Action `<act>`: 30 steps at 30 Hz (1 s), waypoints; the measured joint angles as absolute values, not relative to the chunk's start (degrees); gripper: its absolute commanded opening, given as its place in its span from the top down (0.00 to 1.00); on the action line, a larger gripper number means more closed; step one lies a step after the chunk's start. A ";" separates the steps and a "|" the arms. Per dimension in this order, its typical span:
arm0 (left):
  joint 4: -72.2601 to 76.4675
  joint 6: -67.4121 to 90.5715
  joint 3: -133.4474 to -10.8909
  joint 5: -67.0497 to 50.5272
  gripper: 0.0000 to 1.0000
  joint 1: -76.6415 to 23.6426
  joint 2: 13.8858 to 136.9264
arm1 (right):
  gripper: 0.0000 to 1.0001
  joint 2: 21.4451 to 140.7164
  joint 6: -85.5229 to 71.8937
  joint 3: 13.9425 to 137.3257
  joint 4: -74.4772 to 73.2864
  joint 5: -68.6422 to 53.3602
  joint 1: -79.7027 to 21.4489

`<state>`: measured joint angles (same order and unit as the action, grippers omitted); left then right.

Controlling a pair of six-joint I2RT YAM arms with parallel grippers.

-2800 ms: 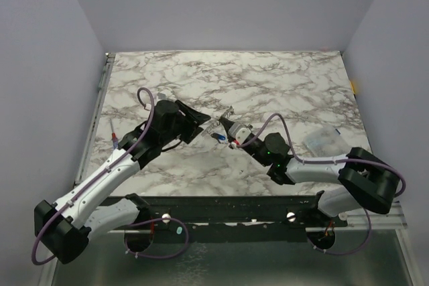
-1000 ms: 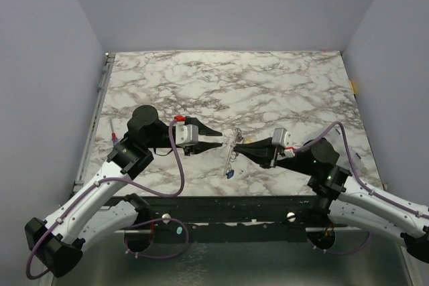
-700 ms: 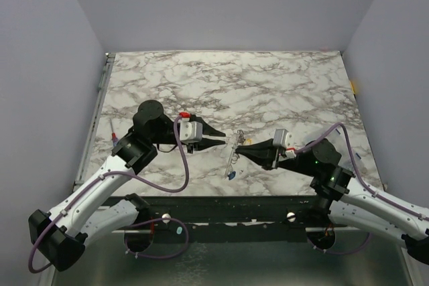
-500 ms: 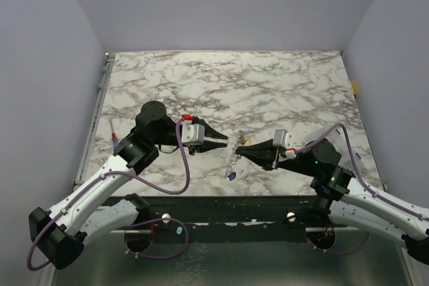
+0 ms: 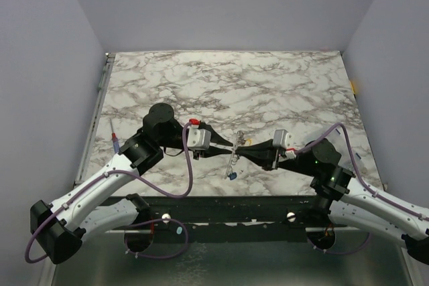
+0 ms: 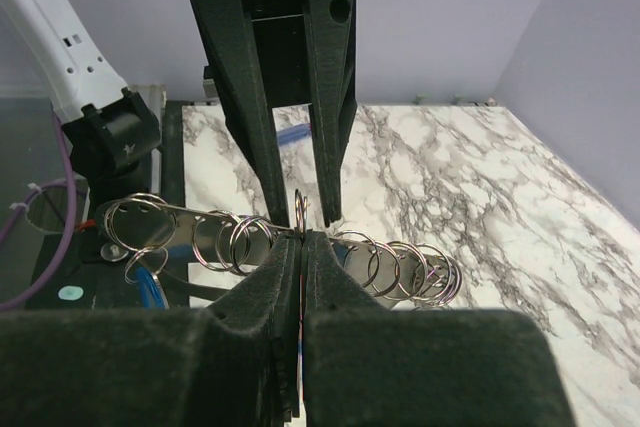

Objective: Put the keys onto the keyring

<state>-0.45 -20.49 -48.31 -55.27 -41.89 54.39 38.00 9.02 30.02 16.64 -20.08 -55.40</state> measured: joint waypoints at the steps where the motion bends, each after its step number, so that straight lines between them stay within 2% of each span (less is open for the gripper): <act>1: -0.45 -20.51 -48.31 -55.24 0.73 -42.22 54.46 | 0.99 38.09 9.02 30.09 16.64 -20.10 -55.40; 9: -0.32 -20.84 -48.38 -53.54 0.80 -44.93 54.87 | 0.99 38.30 9.02 30.57 16.62 -20.49 -55.37; 13: -0.23 -20.82 -48.38 -52.16 0.86 -45.36 54.87 | 0.99 38.30 9.02 30.57 16.58 -20.49 -55.35; 17: -0.14 -20.80 -48.38 -51.09 0.99 -45.63 54.76 | 0.99 38.28 9.02 30.59 16.56 -20.49 -55.11; 21: 0.03 -20.84 -48.38 -50.09 1.00 -45.89 54.70 | 0.99 38.20 8.99 30.59 16.53 -20.60 -55.05; 22: 0.03 -20.86 -48.38 -50.00 0.98 -45.89 54.70 | 0.99 38.20 8.99 30.59 16.56 -20.64 -55.05; 23: 0.03 -20.86 -48.38 -49.98 0.91 -45.89 54.68 | 0.99 38.20 9.02 30.59 16.53 -20.67 -55.05; 24: 0.03 -20.86 -48.38 -49.91 0.77 -45.89 54.65 | 0.99 38.20 9.02 30.59 16.56 -20.67 -55.05; 25: 0.05 -20.86 -48.38 -49.87 0.68 -45.91 54.65 | 0.99 38.20 9.02 30.59 16.56 -20.67 -55.05; 26: 0.05 -20.84 -48.38 -49.74 0.65 -45.95 54.65 | 1.00 38.20 9.02 30.59 16.56 -20.69 -55.05; 30: 0.19 -21.04 -48.38 -47.92 0.67 -46.13 54.13 | 0.99 38.13 8.91 30.61 16.36 -21.37 -55.05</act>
<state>0.19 -21.04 -48.38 -47.92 -46.13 54.13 38.13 8.91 30.61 16.36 -21.37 -55.05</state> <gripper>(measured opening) 0.347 0.033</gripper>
